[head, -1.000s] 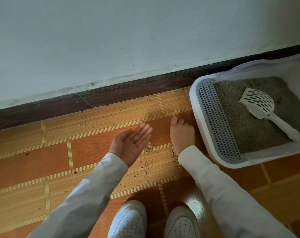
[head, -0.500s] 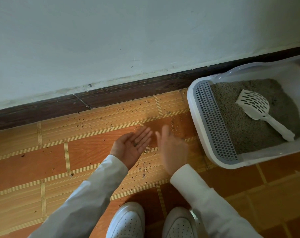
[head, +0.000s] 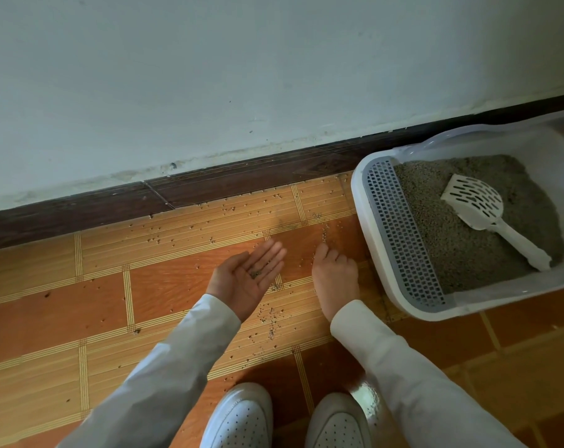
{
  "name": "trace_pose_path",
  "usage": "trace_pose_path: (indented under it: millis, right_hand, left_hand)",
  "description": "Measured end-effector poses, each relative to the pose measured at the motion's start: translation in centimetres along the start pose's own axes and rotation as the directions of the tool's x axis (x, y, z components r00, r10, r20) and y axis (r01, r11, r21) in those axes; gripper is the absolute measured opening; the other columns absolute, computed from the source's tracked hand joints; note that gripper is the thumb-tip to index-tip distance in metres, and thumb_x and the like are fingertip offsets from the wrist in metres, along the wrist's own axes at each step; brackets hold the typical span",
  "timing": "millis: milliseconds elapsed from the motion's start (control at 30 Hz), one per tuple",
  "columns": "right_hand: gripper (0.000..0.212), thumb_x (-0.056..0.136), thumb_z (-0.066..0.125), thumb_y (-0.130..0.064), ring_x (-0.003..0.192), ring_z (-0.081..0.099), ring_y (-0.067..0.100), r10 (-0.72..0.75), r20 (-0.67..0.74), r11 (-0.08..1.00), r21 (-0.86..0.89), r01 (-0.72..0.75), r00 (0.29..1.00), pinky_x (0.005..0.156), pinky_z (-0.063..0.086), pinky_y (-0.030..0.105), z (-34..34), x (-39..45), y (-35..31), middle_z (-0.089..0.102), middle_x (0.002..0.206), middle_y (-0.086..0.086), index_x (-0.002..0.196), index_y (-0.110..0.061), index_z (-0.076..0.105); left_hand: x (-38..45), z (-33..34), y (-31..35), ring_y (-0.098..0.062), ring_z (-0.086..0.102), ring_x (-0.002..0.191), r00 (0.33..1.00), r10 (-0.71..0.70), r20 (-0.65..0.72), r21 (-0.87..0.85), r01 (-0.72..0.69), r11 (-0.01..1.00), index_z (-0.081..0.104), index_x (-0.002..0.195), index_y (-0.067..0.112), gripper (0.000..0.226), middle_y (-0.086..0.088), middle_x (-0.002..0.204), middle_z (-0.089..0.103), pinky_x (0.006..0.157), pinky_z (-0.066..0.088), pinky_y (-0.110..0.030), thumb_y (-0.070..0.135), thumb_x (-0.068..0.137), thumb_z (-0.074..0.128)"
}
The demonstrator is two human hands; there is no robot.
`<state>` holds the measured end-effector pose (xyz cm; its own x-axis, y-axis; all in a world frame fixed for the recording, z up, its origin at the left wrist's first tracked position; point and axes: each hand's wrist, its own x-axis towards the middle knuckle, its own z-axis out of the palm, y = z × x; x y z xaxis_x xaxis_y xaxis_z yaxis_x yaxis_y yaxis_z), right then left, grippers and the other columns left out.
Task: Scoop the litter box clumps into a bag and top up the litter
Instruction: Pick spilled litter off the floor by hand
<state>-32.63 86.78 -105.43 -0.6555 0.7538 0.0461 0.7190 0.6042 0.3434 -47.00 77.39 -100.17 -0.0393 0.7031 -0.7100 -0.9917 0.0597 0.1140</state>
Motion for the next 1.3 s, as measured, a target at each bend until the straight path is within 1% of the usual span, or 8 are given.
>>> trace_pose_path:
  millis: [233, 333, 433, 567, 733, 900, 1067, 1300]
  right_hand:
    - [0.021, 0.094, 0.056, -0.027, 0.041, 0.045, 0.009, -0.004, -0.267, 0.968, 0.242, 0.071, 0.964, 0.04, 0.031, 0.02, -5.1, -0.6, -1.9, 0.052, 0.055, -0.004, 0.076, -0.016, 0.058]
    - [0.024, 0.097, 0.051, -0.03, 0.049, 0.057, 0.01, -0.063, -0.372, 0.941, 0.287, 0.179, 0.926, 0.042, 0.038, 0.021, -7.0, -1.4, -4.1, 0.063, 0.064, -0.002, 0.084, -0.015, 0.065]
    - [0.031, 0.101, 0.041, -0.034, 0.045, 0.052, 0.009, -0.013, -0.302, 0.939, 0.324, 0.115, 0.953, 0.04, 0.034, 0.02, -6.6, -1.0, -3.2, 0.064, 0.067, -0.002, 0.089, -0.016, 0.063]
    - [0.028, 0.096, 0.05, -0.039, 0.04, 0.033, 0.011, 0.148, -0.091, 0.955, 0.273, -0.118, 0.985, 0.039, 0.026, 0.019, -3.7, 0.5, 0.7, 0.048, 0.057, -0.002, 0.09, -0.012, 0.054]
    - [0.034, 0.093, 0.051, -0.042, 0.044, 0.049, 0.017, 0.158, 0.034, 0.981, 0.111, -0.161, 0.987, 0.044, 0.033, 0.024, -0.7, 0.9, 1.6, 0.054, 0.06, 0.003, 0.095, -0.009, 0.056]
    - [0.014, 0.084, 0.067, -0.02, 0.052, 0.057, 0.021, 0.109, 0.025, 0.992, 0.066, -0.11, 0.994, 0.048, 0.045, 0.027, 0.0, 1.3, 0.9, 0.06, 0.063, 0.008, 0.084, -0.008, 0.059]
    - [0.016, 0.077, 0.074, -0.015, 0.049, 0.059, 0.02, 0.091, 0.02, 0.992, 0.091, -0.092, 0.996, 0.047, 0.047, 0.026, -0.5, 1.5, 0.9, 0.06, 0.059, 0.009, 0.079, -0.006, 0.06]
    - [0.014, 0.09, 0.062, -0.02, 0.05, 0.052, 0.013, -0.043, -0.217, 0.945, 0.307, 0.11, 0.975, 0.045, 0.038, 0.023, -5.3, -1.5, -3.5, 0.057, 0.06, -0.002, 0.077, -0.016, 0.058]
  left_hand:
    - [0.4, -0.1, -0.9, -0.029, 0.066, 0.101, 0.998, 0.024, -0.065, 0.091, -0.019, 0.996, 0.065, 0.109, -0.006, 0.041, -0.018, 0.116, 0.064, 0.086, 0.055, -0.036, 0.018, 0.096, 0.035]
    - [0.4, 0.2, -1.3, -0.026, 0.06, 0.106, 0.998, 0.009, -0.069, 0.125, -0.001, 0.992, 0.061, 0.117, -0.002, 0.041, -0.016, 0.121, 0.061, 0.092, 0.045, -0.033, 0.021, 0.096, 0.035]
    - [0.4, 0.4, -1.0, -0.026, 0.063, 0.102, 0.999, 0.001, -0.043, 0.096, 0.003, 0.995, 0.064, 0.112, -0.003, 0.04, -0.015, 0.114, 0.064, 0.092, 0.048, -0.035, 0.02, 0.095, 0.036]
    - [0.1, 0.4, -0.2, -0.033, 0.061, 0.112, 0.999, 0.032, -0.017, 0.016, -0.031, 0.999, 0.061, 0.112, -0.009, 0.042, -0.023, 0.119, 0.063, 0.093, 0.049, -0.045, 0.016, 0.097, 0.031]
    - [-0.1, -0.1, 0.3, -0.035, 0.059, 0.114, 0.998, 0.05, -0.023, -0.009, -0.05, 0.999, 0.059, 0.114, -0.01, 0.041, -0.024, 0.123, 0.06, 0.094, 0.047, -0.048, 0.015, 0.097, 0.031]
    - [-0.2, -0.4, 0.2, -0.036, 0.058, 0.115, 0.999, 0.043, -0.026, -0.021, -0.043, 0.999, 0.059, 0.114, -0.011, 0.04, -0.025, 0.124, 0.059, 0.095, 0.047, -0.049, 0.014, 0.097, 0.032]
    - [-0.1, -0.7, 0.2, -0.036, 0.058, 0.115, 0.998, 0.043, -0.036, -0.001, -0.044, 0.999, 0.06, 0.113, -0.01, 0.041, -0.024, 0.122, 0.06, 0.094, 0.047, -0.048, 0.015, 0.097, 0.032]
    - [0.6, -0.9, -1.3, -0.027, 0.061, 0.107, 0.993, 0.047, -0.108, 0.137, -0.032, 0.99, 0.067, 0.109, -0.003, 0.039, -0.018, 0.117, 0.065, 0.093, 0.05, -0.034, 0.018, 0.094, 0.037]
